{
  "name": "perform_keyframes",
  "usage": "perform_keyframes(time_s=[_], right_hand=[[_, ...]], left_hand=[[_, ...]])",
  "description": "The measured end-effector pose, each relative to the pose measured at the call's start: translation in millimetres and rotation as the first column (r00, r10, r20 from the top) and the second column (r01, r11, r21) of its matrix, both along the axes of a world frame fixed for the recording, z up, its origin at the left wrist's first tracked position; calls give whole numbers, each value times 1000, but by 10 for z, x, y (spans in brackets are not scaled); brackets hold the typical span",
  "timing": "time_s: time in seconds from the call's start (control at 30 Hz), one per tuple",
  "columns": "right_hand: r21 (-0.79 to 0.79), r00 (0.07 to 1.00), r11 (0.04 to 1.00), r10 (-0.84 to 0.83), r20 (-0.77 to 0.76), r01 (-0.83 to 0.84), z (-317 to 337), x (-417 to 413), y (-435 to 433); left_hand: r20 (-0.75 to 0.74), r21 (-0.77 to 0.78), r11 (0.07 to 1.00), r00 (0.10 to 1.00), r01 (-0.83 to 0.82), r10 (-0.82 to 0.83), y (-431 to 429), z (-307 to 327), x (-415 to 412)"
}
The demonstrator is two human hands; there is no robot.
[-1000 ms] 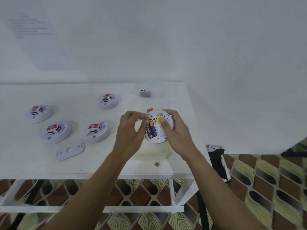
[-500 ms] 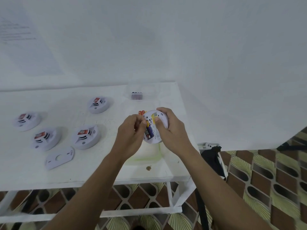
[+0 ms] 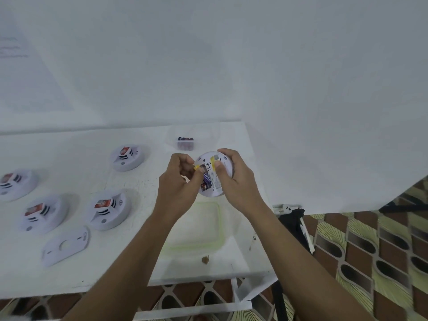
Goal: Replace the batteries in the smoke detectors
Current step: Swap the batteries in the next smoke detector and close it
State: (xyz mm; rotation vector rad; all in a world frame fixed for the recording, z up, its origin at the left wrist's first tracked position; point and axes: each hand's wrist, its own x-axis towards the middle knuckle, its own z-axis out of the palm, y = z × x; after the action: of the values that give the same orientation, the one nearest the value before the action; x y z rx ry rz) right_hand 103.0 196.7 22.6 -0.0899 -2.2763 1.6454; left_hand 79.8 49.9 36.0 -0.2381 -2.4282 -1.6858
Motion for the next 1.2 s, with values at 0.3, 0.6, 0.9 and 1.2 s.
perform_keyframes(time_s=[0.3, 0.6, 0.9, 1.2], right_hand=[[-15, 987, 987, -163, -11, 162, 39, -415, 37], [-17, 982, 982, -188, 27, 189, 62, -646, -9], [-41, 978, 977, -206, 37, 208, 48, -762, -59], [-22, 977, 976, -214, 24, 215, 85, -818, -198]], left_hand=[[-84, -287, 958, 996, -21, -3, -356, 11, -795], [52, -878, 447, 963, 170, -264, -397, -101, -1193], [-30, -662, 733, 972, 156, -234, -425, -21, -1272], [-226, -518, 801, 855, 300, -466, -382, 219, -1194]])
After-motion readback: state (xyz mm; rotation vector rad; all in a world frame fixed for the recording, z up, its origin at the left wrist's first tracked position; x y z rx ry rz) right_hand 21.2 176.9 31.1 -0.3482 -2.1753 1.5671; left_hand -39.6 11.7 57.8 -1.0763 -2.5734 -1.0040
